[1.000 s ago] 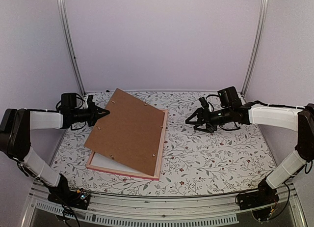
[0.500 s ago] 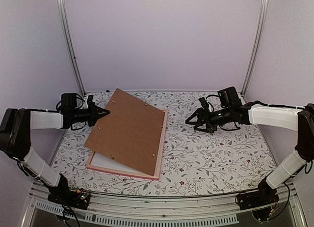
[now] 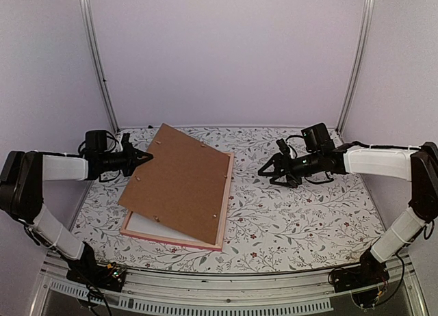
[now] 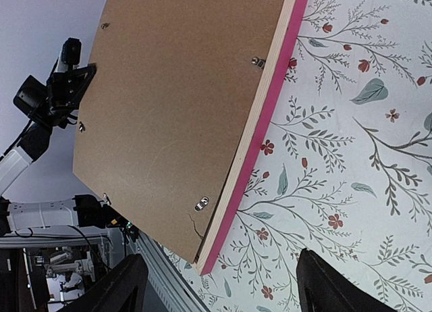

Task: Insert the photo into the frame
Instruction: Move the frame body to the center of the board.

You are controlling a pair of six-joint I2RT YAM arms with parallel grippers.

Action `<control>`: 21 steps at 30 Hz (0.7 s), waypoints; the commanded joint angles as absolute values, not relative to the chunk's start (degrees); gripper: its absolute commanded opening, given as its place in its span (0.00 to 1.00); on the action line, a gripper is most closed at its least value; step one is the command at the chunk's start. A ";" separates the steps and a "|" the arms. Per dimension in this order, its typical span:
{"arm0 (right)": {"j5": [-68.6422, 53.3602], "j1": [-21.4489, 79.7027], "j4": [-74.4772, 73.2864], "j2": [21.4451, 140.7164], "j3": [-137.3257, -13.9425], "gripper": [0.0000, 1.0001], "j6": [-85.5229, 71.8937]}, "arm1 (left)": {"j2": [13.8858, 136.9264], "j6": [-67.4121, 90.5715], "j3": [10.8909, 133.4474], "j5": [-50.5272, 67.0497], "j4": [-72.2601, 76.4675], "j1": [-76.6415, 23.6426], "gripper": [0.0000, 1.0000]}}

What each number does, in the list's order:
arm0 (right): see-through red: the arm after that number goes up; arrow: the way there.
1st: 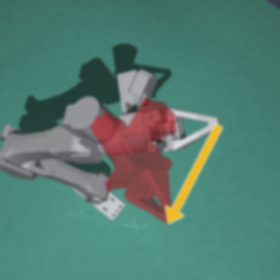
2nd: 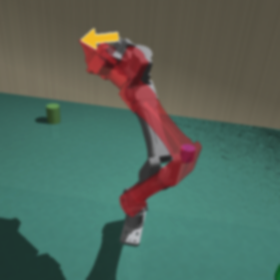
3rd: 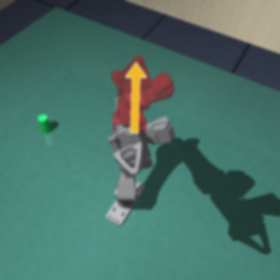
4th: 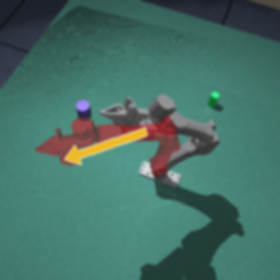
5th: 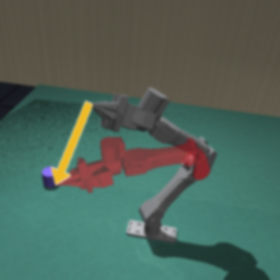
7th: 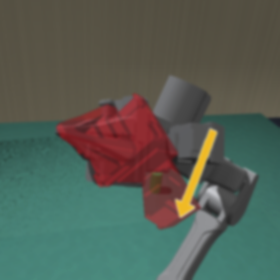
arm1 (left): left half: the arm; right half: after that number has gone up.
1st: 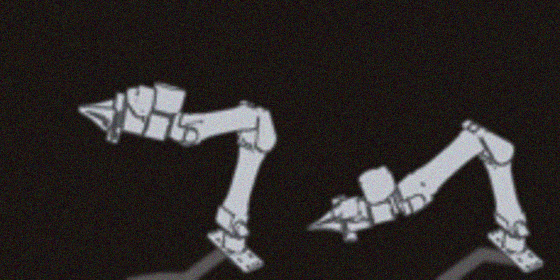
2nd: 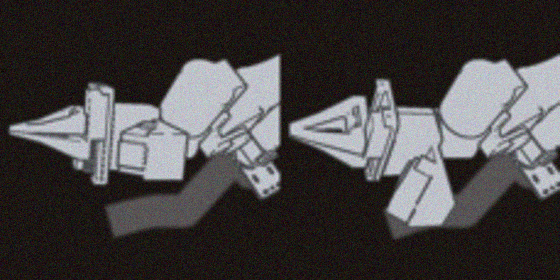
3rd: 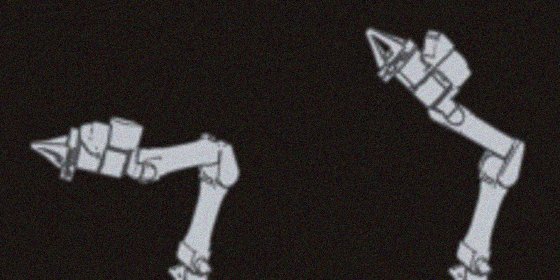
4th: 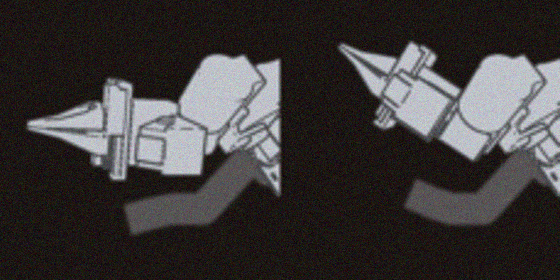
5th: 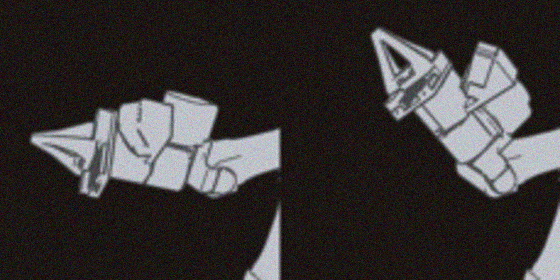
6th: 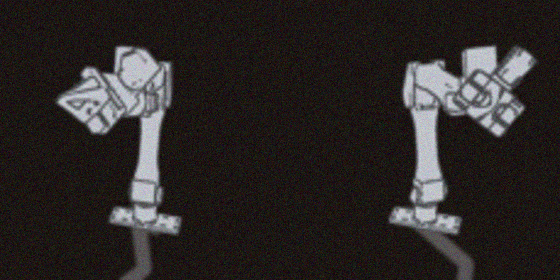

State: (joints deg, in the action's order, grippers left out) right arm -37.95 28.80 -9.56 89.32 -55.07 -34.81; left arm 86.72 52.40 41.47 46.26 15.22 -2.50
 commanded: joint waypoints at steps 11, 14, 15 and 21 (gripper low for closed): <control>-38.25 28.51 -8.02 91.12 -55.10 0.79 -33.83 | 83.66 51.41 44.71 46.33 14.30 -1.36 0.00; -38.37 28.53 -7.95 91.34 -55.02 0.79 -33.90 | 83.48 50.85 45.28 45.92 13.42 -1.19 0.00; -38.40 28.54 -7.81 91.32 -54.88 0.79 -33.85 | 83.62 50.87 45.28 45.88 13.45 -1.23 0.00; -38.36 28.48 -7.45 91.40 -54.19 0.79 -34.10 | 84.82 51.83 43.86 46.46 15.70 -1.47 0.00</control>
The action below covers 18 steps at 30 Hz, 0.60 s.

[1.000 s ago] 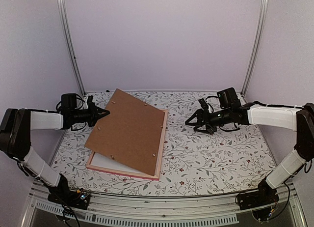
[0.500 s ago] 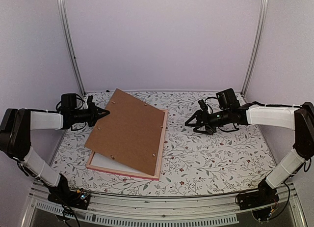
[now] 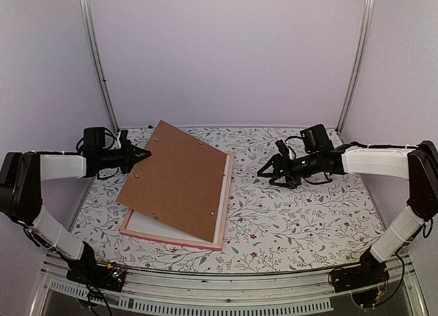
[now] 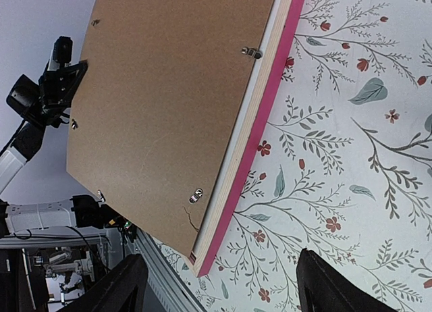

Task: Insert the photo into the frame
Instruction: Move the frame body to the center of the board.

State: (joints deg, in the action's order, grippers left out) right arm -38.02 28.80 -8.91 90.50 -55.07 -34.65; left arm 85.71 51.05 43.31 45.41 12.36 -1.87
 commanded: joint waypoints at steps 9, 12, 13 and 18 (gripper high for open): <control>-38.14 28.52 -7.22 91.66 -53.88 0.80 -34.06 | 85.42 52.10 43.86 46.53 16.73 -2.10 0.00; -37.97 28.48 -7.29 91.74 -53.96 0.80 -33.76 | 85.71 51.88 43.61 46.32 16.93 -2.15 0.00; -37.97 28.49 -7.23 91.75 -53.96 0.80 -33.75 | 85.83 51.74 43.48 46.25 16.98 -2.19 0.00; -36.83 28.55 -7.77 91.97 -54.16 0.80 -33.43 | 85.85 51.09 42.87 46.03 17.37 -2.37 0.00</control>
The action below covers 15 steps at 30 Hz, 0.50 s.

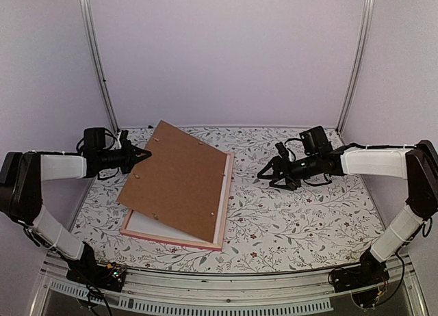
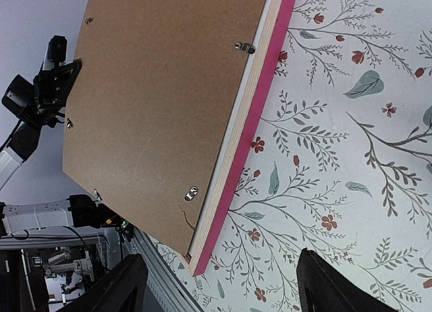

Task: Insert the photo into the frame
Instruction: Move the frame body to the center of the board.

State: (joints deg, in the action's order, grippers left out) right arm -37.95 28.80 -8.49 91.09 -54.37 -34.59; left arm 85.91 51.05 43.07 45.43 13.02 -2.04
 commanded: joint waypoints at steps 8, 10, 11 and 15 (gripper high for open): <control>-24.72 33.75 -12.82 96.41 -61.84 0.79 -31.88 | 85.26 48.25 44.10 45.36 13.78 -2.37 0.00; -21.57 36.14 -13.67 99.75 -65.23 0.78 -32.13 | 84.98 47.60 44.46 45.09 12.91 -2.37 0.00; -20.21 37.36 -14.05 101.65 -66.77 0.77 -32.44 | 84.77 47.47 44.47 44.93 12.68 -2.45 0.00; -14.61 42.24 -16.03 108.84 -74.00 0.76 -33.37 | 84.16 47.09 44.32 44.90 12.32 -2.50 0.00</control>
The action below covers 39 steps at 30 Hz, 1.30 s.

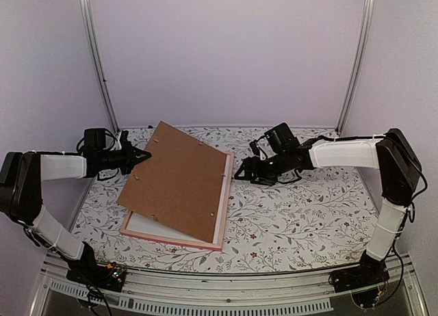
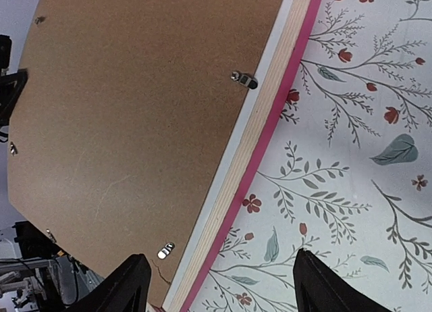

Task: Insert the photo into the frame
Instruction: Move the frame body to the center of the board.

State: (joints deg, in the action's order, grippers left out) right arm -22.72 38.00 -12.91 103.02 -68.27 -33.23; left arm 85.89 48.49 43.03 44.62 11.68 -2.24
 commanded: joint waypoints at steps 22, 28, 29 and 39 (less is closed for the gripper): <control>4.60 50.36 -26.56 125.32 -87.60 0.45 -35.42 | 84.08 44.55 44.38 45.08 10.63 -3.16 0.00; 5.98 50.32 -27.78 124.06 -85.99 0.38 -34.82 | 83.75 43.71 44.34 43.51 9.85 -4.35 0.00; 6.24 50.23 -27.89 123.70 -85.47 0.37 -34.81 | 83.76 43.71 44.26 43.20 9.89 -4.72 0.00; 7.67 48.04 -28.03 116.81 -77.41 0.35 -34.27 | 79.30 48.58 40.85 37.84 12.70 -10.70 0.00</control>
